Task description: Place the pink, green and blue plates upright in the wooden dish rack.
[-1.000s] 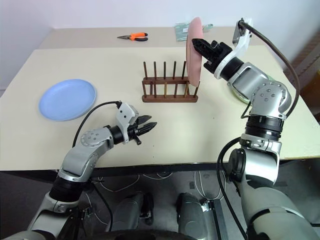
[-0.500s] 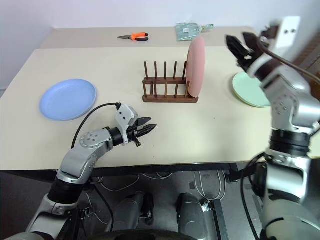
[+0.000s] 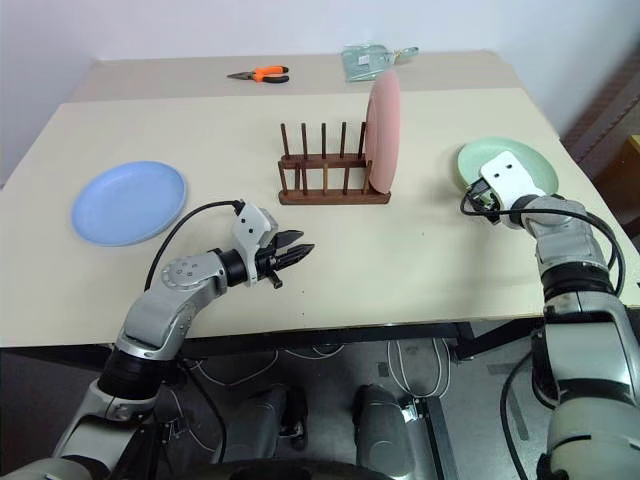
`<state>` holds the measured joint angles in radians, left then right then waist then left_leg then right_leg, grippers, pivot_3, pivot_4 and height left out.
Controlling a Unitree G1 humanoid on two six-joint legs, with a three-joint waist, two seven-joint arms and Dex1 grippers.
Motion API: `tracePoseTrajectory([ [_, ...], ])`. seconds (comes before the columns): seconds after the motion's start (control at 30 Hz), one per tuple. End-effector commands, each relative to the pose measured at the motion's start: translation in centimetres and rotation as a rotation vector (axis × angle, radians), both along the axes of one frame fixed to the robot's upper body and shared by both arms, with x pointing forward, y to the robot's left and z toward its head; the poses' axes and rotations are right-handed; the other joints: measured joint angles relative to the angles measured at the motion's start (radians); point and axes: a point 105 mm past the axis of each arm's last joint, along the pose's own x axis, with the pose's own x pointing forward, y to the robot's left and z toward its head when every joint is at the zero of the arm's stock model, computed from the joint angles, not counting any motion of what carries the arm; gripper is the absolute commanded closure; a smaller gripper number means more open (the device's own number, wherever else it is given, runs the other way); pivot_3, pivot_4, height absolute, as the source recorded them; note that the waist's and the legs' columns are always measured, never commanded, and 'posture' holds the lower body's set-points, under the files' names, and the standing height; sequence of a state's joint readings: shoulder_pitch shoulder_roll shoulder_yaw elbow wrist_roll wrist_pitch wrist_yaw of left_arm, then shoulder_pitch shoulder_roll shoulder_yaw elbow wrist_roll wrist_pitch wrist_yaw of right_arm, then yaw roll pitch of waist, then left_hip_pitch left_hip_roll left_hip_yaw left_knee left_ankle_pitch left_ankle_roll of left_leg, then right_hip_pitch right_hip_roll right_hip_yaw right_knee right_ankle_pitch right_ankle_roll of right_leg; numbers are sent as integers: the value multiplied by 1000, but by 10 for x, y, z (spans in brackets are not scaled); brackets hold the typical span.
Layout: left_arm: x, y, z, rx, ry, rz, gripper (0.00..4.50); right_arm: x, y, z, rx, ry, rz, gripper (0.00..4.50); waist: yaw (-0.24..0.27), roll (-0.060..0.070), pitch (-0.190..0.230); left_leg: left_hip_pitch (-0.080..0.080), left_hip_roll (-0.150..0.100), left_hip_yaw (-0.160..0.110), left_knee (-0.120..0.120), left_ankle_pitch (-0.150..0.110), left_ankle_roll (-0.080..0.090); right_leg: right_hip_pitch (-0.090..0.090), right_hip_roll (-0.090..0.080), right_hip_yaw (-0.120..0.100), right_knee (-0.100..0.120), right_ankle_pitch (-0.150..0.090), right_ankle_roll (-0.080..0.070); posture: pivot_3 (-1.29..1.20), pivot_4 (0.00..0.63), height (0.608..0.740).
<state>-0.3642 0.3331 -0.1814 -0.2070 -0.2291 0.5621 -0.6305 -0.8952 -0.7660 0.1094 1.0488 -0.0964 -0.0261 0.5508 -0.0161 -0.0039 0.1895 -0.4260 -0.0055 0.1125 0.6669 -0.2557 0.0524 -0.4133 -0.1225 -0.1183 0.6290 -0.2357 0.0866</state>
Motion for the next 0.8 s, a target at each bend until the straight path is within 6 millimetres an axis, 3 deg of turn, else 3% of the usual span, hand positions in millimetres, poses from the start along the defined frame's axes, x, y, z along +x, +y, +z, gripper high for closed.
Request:
tracePoseTrajectory([
  [0.03, -4, -3, 7, -12, -33, -9, 2852, 5, -2, 2, -32, -6, -17, 2184, 0, 0, 0, 0, 0, 0, 0, 0, 0, 0, 0, 0, 0, 0, 0, 0, 150, 740],
  [0.1, -5, -2, 6, -15, -32, 1, 2852, 7, 0, 3, -16, -8, -17, 2944, 3, 0, 0, 0, 0, -1, 0, 0, 0, 1, 0, 0, 0, 0, 0, 0, 150, 740],
  [0.2, -6, 0, 6, -16, -29, 9, 2852, 8, 2, 6, 26, -19, -17, 4467, 3, 0, 0, 0, 0, -1, 0, 0, 0, 1, 0, 0, 0, 0, 0, 0, 150, 740],
  [0.33, -8, 1, 4, -11, -27, 13, 2852, 10, 3, 19, 30, -94, -3, 4467, 0, 0, 0, 0, 0, -1, 0, 0, -1, 1, 0, 0, 0, 0, 0, 0, 150, 740],
  [0.47, -6, 5, 5, -8, -30, 24, 2852, 11, 18, 74, 46, -333, 99, 4467, 0, 1, 1, 0, 0, -1, 0, 0, -1, 1, 0, 0, 0, 0, 0, 0, 150, 740],
  [0.53, -5, 7, 5, -5, -32, 30, 2852, 3, 39, 122, 129, -503, 198, 4467, -1, 2, 1, 0, 0, -1, 0, 0, -1, 0, 0, 0, 0, 0, 0, 0, 150, 740],
  [0.57, -5, 8, 5, -4, -31, 32, 2852, -8, 57, 155, 256, -595, 271, 4467, 0, 2, 1, 0, 0, -1, 0, 0, -1, 0, 0, 0, 0, 0, 0, 0, 150, 740],
  [0.67, -2, 11, 6, -3, -31, 34, 2852, -49, 102, 219, 564, -718, 503, 4467, 2, 4, 2, 0, 1, -2, 0, 1, -2, 0, -1, 0, 0, 0, 0, 0, 150, 740],
  [0.8, 2, 15, 9, -6, -34, 34, 2852, -103, 149, 260, 926, -673, 827, 4467, 8, 4, 2, 0, 1, -5, 0, 0, -2, 1, -2, -2, 0, 0, -1, 0, 150, 740],
])
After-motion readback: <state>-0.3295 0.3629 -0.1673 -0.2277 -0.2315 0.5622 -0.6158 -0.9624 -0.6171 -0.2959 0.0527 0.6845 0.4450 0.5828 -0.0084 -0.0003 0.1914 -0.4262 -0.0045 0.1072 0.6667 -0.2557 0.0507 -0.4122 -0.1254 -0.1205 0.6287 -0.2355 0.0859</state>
